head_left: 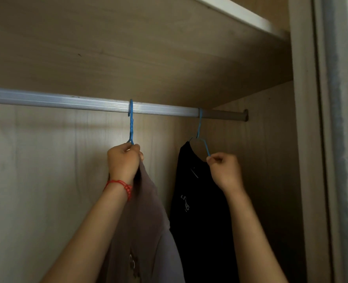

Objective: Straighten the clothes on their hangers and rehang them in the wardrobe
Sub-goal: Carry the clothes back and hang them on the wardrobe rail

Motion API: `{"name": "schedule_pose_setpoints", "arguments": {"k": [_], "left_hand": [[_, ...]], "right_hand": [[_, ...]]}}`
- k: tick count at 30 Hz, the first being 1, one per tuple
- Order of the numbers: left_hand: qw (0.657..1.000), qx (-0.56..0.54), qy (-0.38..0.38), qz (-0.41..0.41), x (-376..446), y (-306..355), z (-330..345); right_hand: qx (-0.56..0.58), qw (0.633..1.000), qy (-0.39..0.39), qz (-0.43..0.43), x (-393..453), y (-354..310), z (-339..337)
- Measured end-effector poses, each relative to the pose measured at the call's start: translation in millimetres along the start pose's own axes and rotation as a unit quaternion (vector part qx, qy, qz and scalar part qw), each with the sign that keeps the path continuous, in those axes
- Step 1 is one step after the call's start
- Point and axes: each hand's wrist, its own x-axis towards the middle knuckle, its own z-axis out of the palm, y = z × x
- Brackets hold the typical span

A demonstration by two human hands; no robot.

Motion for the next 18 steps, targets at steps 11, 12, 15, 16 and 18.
{"name": "schedule_pose_setpoints", "arguments": {"k": [11,12,15,16,18], "left_hand": [[0.994,0.085,-0.061,0.014,-13.4,1.7,-25.8],[0.993,0.087,-0.069,0.025,-18.1,3.7,-29.3],[0.985,0.128,-0.088,0.08,-32.8,4.7,-39.0],[0.98,0.142,-0.092,0.106,-38.5,4.4,-42.6],[0.973,0.147,-0.105,0.141,-49.5,0.4,-49.4]], "right_hand": [[-0.087,0.991,0.079,-0.063,-65.0,-35.3,-24.0],[-0.086,0.99,0.083,-0.071,-72.7,-38.6,-25.3],[-0.082,0.99,0.075,-0.084,-96.3,-44.3,-31.1],[-0.085,0.99,0.078,-0.084,-104.9,-45.5,-33.9],[-0.086,0.988,0.096,-0.088,-121.8,-45.9,-39.5]]}}
